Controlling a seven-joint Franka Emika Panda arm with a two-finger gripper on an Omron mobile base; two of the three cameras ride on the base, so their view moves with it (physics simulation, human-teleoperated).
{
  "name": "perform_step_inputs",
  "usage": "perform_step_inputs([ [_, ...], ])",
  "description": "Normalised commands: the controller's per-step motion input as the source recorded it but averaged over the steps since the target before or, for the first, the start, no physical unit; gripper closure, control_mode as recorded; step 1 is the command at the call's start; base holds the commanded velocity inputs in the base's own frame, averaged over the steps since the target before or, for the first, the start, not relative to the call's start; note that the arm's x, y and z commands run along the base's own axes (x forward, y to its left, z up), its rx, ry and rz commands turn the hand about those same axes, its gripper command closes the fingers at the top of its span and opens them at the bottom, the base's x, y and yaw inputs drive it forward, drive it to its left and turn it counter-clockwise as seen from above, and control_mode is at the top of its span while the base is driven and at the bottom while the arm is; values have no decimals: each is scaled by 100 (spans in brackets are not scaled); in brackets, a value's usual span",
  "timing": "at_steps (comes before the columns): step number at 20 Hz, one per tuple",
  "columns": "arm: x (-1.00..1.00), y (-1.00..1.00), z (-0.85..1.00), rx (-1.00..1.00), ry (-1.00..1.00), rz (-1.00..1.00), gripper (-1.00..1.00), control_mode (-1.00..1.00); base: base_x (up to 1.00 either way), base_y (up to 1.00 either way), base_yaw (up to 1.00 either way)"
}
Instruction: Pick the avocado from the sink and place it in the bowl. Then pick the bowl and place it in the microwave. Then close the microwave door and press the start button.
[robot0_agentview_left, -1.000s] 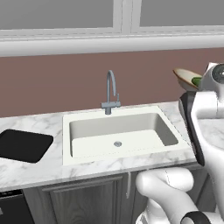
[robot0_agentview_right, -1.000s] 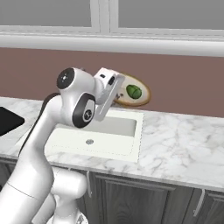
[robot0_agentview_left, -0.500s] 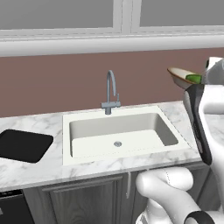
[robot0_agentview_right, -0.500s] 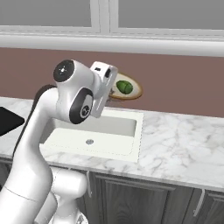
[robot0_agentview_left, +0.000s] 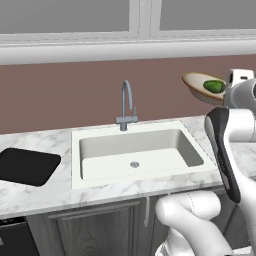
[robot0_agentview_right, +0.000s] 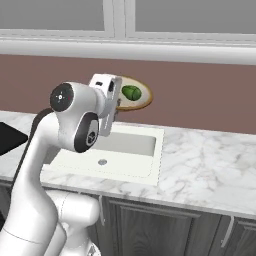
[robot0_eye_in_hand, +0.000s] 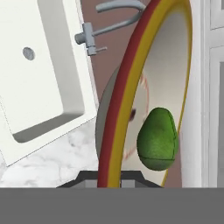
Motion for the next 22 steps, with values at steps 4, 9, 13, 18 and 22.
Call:
perform_step_inputs([
  [4,-1,0,-1,-5,-5,16,100,-100,0,0,0],
  [9,0,1,0,-7,0,11,100,-100,0,0,0],
  [13,0,4,-2,-13,0,9,100,-100,0,0,0],
  [18,0,4,0,-7,0,2,100,100,0,0,0],
  [22,0,0,0,0,0,0,100,100,0,0,0],
])
